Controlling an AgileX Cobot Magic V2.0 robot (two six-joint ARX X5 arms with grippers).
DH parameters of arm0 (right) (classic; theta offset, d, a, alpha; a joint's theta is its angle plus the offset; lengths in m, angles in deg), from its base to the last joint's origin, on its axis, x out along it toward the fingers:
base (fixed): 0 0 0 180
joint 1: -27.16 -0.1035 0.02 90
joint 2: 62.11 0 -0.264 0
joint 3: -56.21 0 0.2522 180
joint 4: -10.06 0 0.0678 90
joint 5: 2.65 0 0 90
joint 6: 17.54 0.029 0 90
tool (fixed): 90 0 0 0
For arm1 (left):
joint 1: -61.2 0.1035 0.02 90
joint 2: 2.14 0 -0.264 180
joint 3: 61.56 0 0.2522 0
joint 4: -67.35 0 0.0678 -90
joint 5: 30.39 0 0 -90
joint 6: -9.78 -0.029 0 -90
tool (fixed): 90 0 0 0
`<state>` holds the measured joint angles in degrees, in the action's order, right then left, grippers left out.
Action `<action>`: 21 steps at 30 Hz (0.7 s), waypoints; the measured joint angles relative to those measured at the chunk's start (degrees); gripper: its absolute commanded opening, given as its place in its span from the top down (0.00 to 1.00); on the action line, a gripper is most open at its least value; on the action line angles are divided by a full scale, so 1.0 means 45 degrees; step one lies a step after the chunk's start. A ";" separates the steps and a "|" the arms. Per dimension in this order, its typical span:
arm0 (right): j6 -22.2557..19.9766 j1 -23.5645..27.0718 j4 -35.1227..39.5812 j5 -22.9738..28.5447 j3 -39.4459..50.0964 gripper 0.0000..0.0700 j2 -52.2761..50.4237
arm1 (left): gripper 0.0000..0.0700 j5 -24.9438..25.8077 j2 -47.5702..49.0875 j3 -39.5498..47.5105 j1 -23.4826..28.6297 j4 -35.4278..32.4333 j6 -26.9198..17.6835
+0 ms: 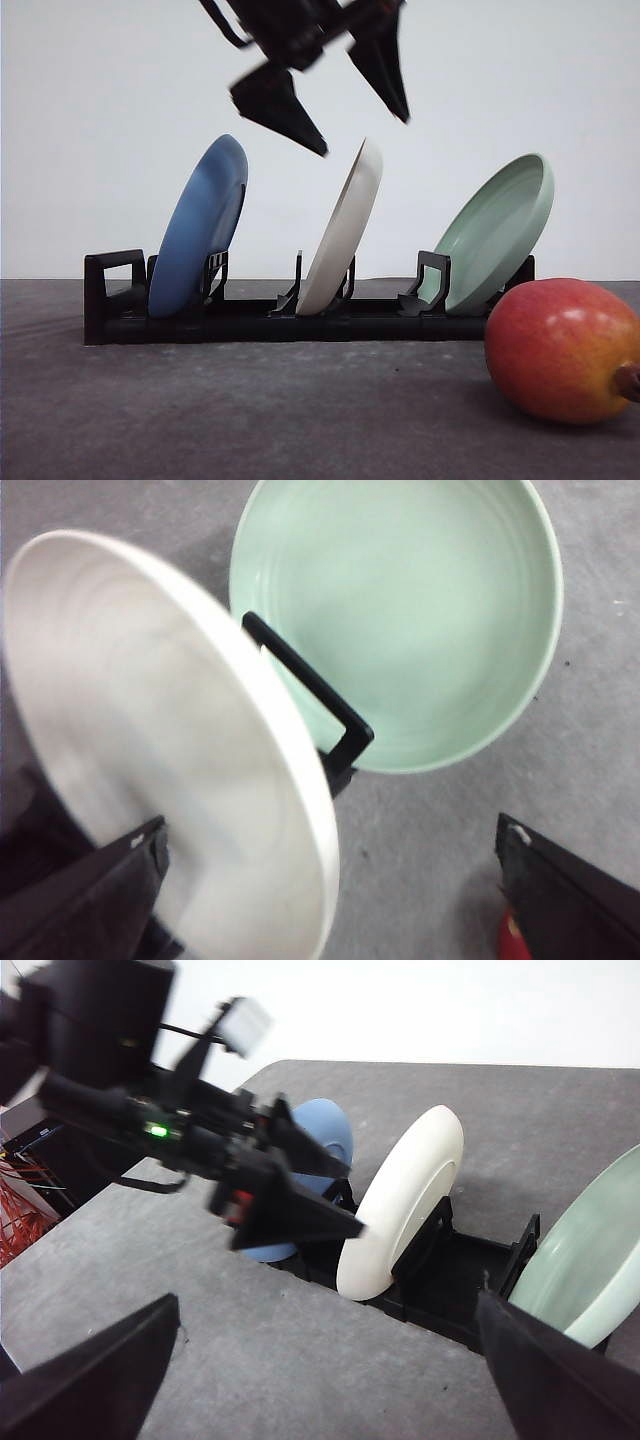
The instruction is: Place pomegranate in white plate
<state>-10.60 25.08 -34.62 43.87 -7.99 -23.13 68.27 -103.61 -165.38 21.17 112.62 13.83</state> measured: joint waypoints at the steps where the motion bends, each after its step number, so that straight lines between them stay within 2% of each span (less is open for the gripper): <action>1: 0.0000 0.0000 0.0000 0.0000 0.0000 0.13 0.0000 | 0.10 -0.0008 -0.0192 0.0000 -0.0020 -0.0127 -0.0005; 8: 0.0005 0.0000 0.0000 0.0000 0.0000 0.13 0.0005 | 0.11 -0.0302 -0.0897 0.0000 -0.0068 -0.1014 0.0000; 10: 0.0005 0.0000 0.0000 0.0000 0.0000 0.13 0.0000 | 0.14 -0.0301 -0.0973 0.0000 -0.0068 -0.1069 0.0000; 11: 0.0005 0.0000 0.0000 0.0000 0.0000 0.13 0.0005 | 0.23 -0.0302 -0.1014 0.0000 -0.0073 -0.1069 -0.0005; 15: 0.0010 0.0000 0.0000 0.0000 0.0000 0.13 0.0001 | 0.77 -0.0307 -0.1107 0.0000 -0.0108 -0.1069 -0.0004; 16: 0.0010 0.0000 0.0000 0.0000 0.0000 0.13 0.0005 | 0.87 -0.0311 -0.1107 0.0000 -0.0118 -0.1074 0.0000; 18: 0.0010 0.0000 0.0000 0.0000 0.0000 0.13 0.0005 | 0.99 -0.0306 -0.1107 0.0000 -0.0157 -0.1094 0.0005; 21: 0.0026 0.0000 0.0000 0.0000 0.0000 0.13 0.0005 | 1.00 -0.0313 -0.1107 -0.0001 -0.0170 -0.1098 0.0028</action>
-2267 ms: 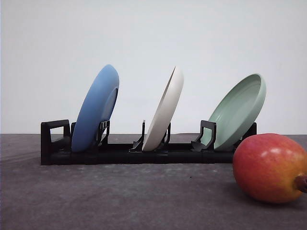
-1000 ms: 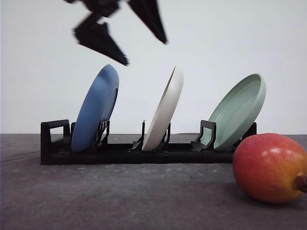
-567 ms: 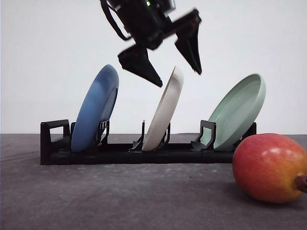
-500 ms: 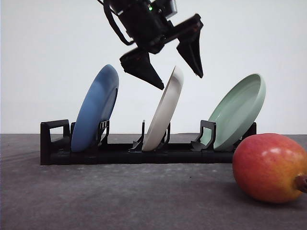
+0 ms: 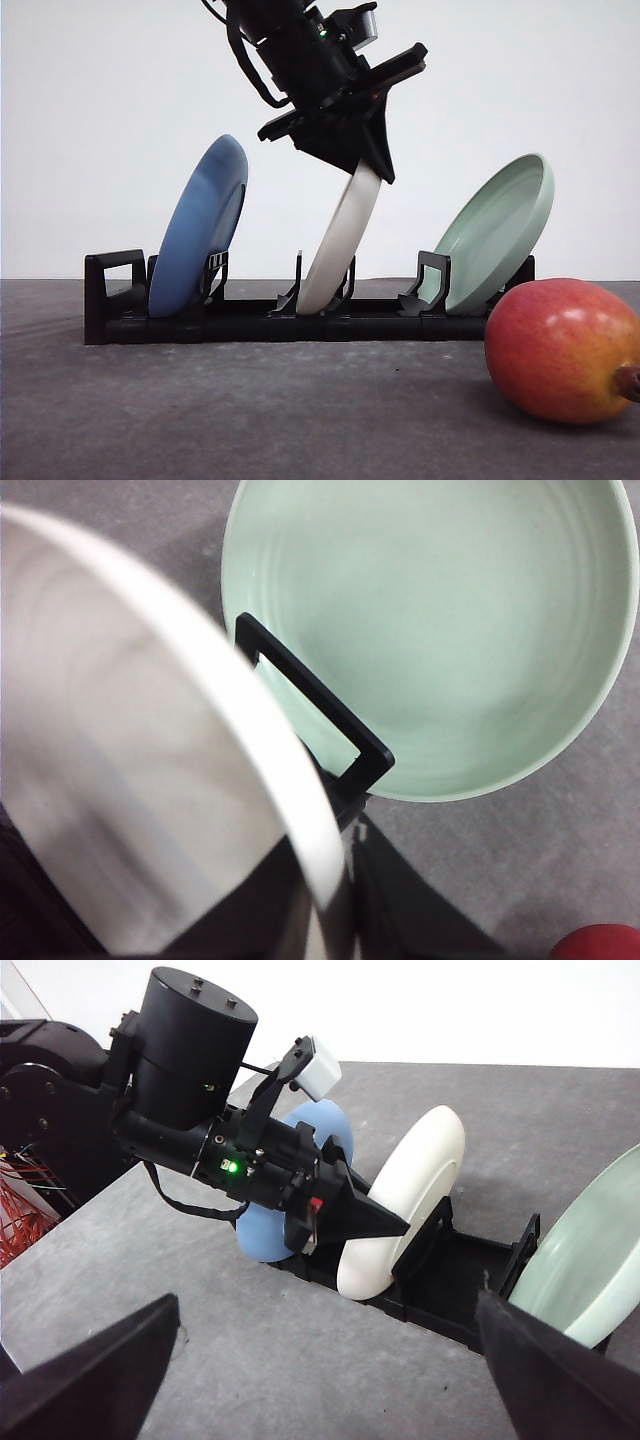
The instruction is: Place pomegranate in white plate
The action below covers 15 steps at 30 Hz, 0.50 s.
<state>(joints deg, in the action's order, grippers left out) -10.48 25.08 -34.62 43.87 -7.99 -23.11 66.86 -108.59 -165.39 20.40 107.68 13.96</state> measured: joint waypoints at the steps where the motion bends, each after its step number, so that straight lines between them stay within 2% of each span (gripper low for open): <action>1: 0.0013 0.0000 0.0000 0.0000 0.0000 0.13 0.0000 | 1.00 -0.0018 0.0004 -0.0009 0.0000 0.0000 0.0031; 11: 0.0057 0.0000 0.0000 0.0000 0.0004 0.13 0.0000 | 1.00 -0.0094 0.0119 -0.0140 -0.0025 0.0139 0.0272; 15: 0.0057 0.0000 0.0000 -0.0001 0.0001 0.13 0.0000 | 1.00 -0.0043 0.0827 -0.0140 -0.0099 0.0273 0.0433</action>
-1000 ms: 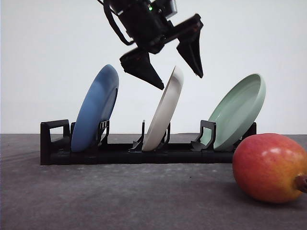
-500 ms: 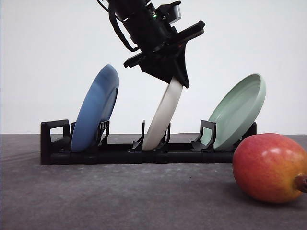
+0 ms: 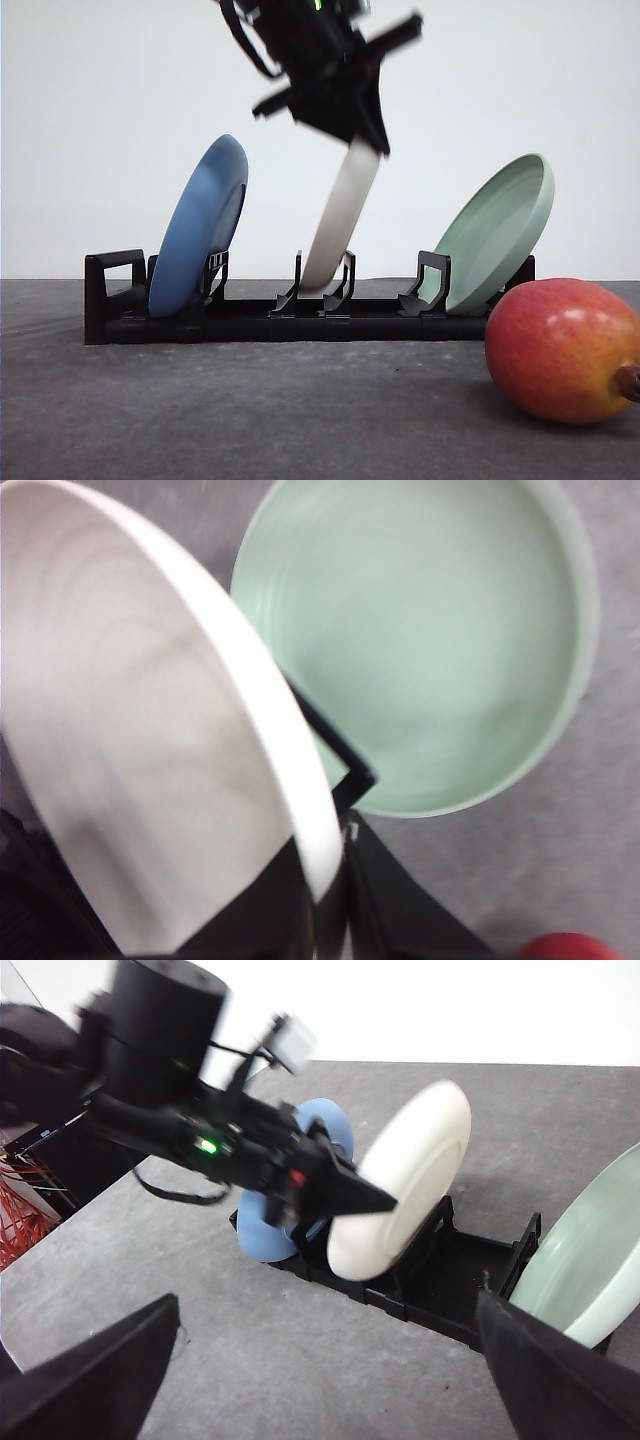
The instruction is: Place pomegranate in white plate
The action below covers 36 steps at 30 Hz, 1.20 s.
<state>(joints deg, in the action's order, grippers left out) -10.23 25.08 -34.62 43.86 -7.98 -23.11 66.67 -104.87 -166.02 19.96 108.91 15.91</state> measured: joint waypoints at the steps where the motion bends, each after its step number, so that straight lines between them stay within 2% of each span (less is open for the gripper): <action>1: 0.0000 0.0000 0.0000 -0.0004 0.0004 0.13 0.0000 | 1.00 0.0058 0.0315 0.0000 -0.0056 0.0120 0.0036; 7: 0.0000 0.0000 -0.0049 0.0001 -0.0001 0.13 0.0000 | 1.00 0.0118 0.2761 -0.0005 -0.0812 0.1667 0.0175; 14: 0.0000 0.0000 -0.0414 -0.0004 -0.0001 0.13 0.0000 | 1.00 -0.0171 0.4998 -0.0015 -0.2355 0.4210 0.0175; 20: 0.0000 0.0000 -0.0597 -0.0004 -0.0001 0.13 0.0000 | 1.00 -0.2022 0.5836 -0.0049 -0.4286 0.6418 0.0175; 24: 0.0000 0.0000 -0.0602 0.0001 -0.0001 0.13 0.0000 | 1.00 -0.4055 0.5750 0.0182 -0.5682 0.7890 0.0192; 26: 0.0000 0.0000 -0.0602 0.0001 -0.0001 0.13 0.0000 | 1.00 -0.4852 0.5754 0.0673 -0.6322 0.7953 0.0231; 30: 0.0004 0.0000 -0.0607 0.0001 -0.0001 0.13 0.0000 | 1.00 -0.5695 0.5732 0.2281 -0.7279 0.7850 0.0478; 33: 0.0000 0.0000 -0.0607 0.0001 -0.0001 0.13 0.0000 | 1.00 -0.6470 0.5566 0.3445 -0.7589 0.7254 0.0602; 36: 0.0006 -0.0007 -0.0607 0.0001 -0.0001 0.13 0.0000 | 1.00 -0.6599 0.5178 0.4482 -0.7694 0.6439 0.0697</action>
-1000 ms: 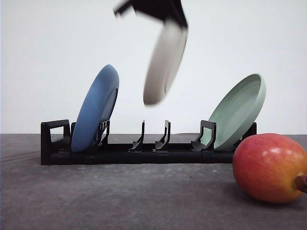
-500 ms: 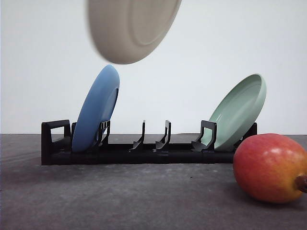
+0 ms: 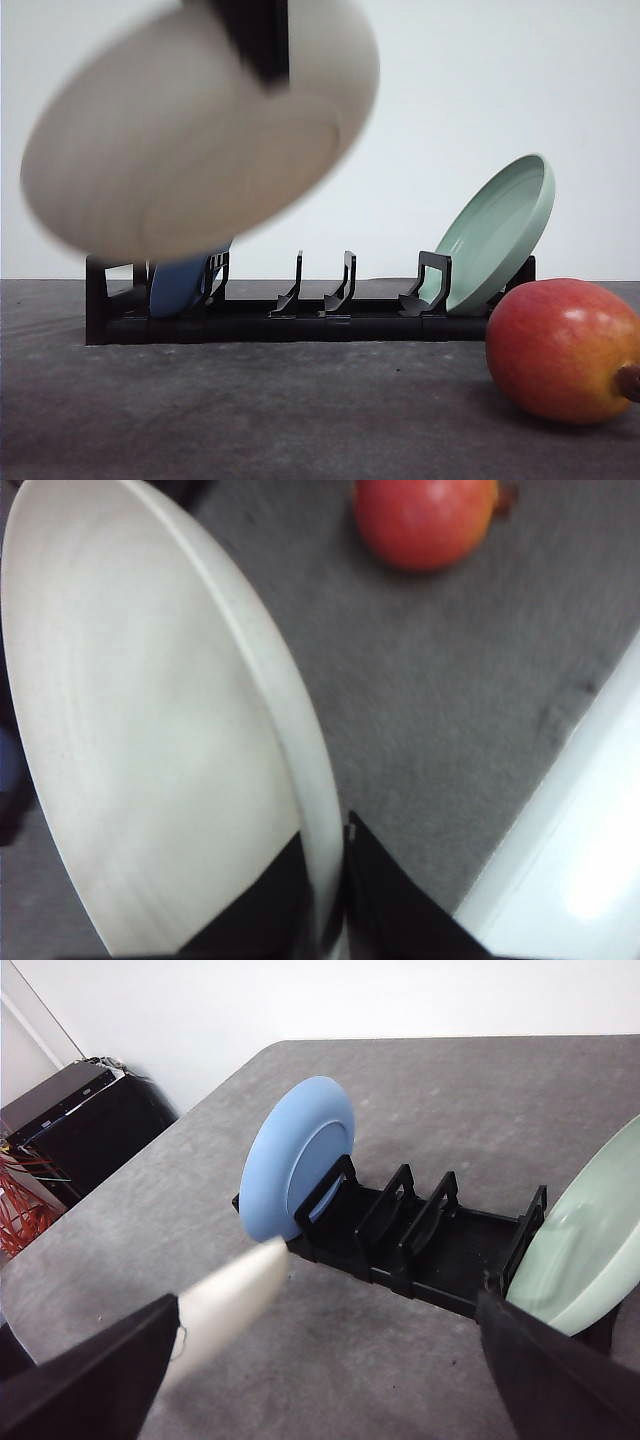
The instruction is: Place pomegranate in white plate
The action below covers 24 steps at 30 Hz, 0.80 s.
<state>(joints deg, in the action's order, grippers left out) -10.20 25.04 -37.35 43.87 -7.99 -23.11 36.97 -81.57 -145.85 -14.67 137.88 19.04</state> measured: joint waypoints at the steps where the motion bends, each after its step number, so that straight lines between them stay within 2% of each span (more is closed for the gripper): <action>1: 0.0004 -0.0017 0.0000 0.0000 0.0000 0.13 0.0000 | 1.00 0.0000 -0.0169 0.0308 -0.0057 -0.0261 0.0018; 5: 0.0039 -0.0137 -0.0001 0.0000 0.0000 0.13 -0.0004 | 1.00 -0.0005 -0.1067 0.1233 -0.0202 -0.1307 0.0158; 18: 0.0074 -0.0212 -0.0035 0.0000 0.0000 0.13 0.0000 | 0.99 -0.0681 -0.4551 0.1361 -0.0692 -0.2069 0.0315; 22: 0.0096 -0.0302 -0.0072 0.0006 0.0000 0.13 0.0000 | 0.85 -0.0689 -0.4748 0.1361 -0.0680 -0.2228 0.0290; 24: 0.0096 -0.0449 -0.0107 0.0010 0.0000 0.13 0.0001 | 0.67 -0.0656 -0.4748 0.1361 -0.0664 -0.2278 0.0302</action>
<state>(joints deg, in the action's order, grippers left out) -9.77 23.02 -37.83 43.91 -7.99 -23.10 34.02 -102.93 -139.72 -17.66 127.64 20.40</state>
